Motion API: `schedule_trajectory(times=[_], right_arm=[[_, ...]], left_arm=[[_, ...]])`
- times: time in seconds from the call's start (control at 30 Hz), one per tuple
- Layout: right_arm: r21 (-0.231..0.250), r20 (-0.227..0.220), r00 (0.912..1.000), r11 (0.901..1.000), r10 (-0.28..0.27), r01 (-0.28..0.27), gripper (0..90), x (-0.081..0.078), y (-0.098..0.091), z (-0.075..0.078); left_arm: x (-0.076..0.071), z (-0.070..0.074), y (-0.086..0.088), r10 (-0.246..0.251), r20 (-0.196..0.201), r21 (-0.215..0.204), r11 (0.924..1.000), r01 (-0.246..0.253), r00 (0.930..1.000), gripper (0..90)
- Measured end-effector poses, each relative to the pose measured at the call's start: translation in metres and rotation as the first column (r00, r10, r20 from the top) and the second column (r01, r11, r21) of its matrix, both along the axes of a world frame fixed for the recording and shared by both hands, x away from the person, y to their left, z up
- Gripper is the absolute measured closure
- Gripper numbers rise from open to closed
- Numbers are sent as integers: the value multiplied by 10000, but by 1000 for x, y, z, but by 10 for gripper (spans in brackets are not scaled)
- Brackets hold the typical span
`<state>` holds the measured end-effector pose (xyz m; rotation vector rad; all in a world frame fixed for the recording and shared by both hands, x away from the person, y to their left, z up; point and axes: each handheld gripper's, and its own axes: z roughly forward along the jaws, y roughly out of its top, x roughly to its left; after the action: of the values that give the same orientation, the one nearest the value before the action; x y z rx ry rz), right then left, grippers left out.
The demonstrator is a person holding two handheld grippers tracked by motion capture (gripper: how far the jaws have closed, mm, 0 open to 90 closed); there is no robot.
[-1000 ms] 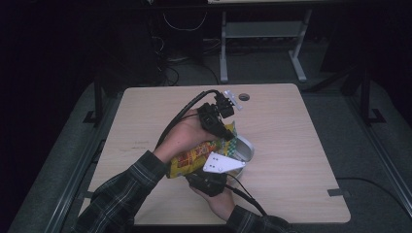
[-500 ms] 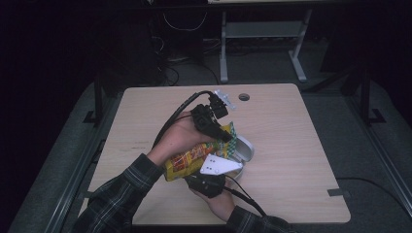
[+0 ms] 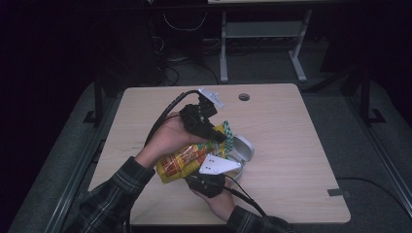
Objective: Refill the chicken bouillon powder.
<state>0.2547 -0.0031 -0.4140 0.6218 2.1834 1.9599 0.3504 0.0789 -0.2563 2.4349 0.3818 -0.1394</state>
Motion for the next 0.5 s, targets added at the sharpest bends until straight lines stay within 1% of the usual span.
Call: schedule_trajectory(times=[0.07,0.17,0.27,0.37,0.4,0.5], right_arm=[[-67,-26,10000,10000,-2,2,900,0,0,0],[-140,-108,9999,9999,-2,1,900,0,1,-2],[-211,-204,9998,9998,-64,60,900,0,2,-3],[-201,-298,9995,9997,-145,139,900,2,1,-4],[-219,-300,9994,9997,-153,147,900,2,0,-4],[-249,-294,9993,9995,-213,206,900,3,0,-4]], left_arm=[[-1,0,4,-42,-32,-140,9999,42,10000,898],[-3,0,11,74,-92,-362,9993,-77,9999,898],[-3,1,18,26,-106,-515,9987,-31,9999,898],[-5,2,23,-118,-154,-748,9971,106,9998,898],[-5,2,25,-210,-74,-784,9967,203,9998,898],[-7,3,28,-328,-21,-974,9947,324,9995,898]])
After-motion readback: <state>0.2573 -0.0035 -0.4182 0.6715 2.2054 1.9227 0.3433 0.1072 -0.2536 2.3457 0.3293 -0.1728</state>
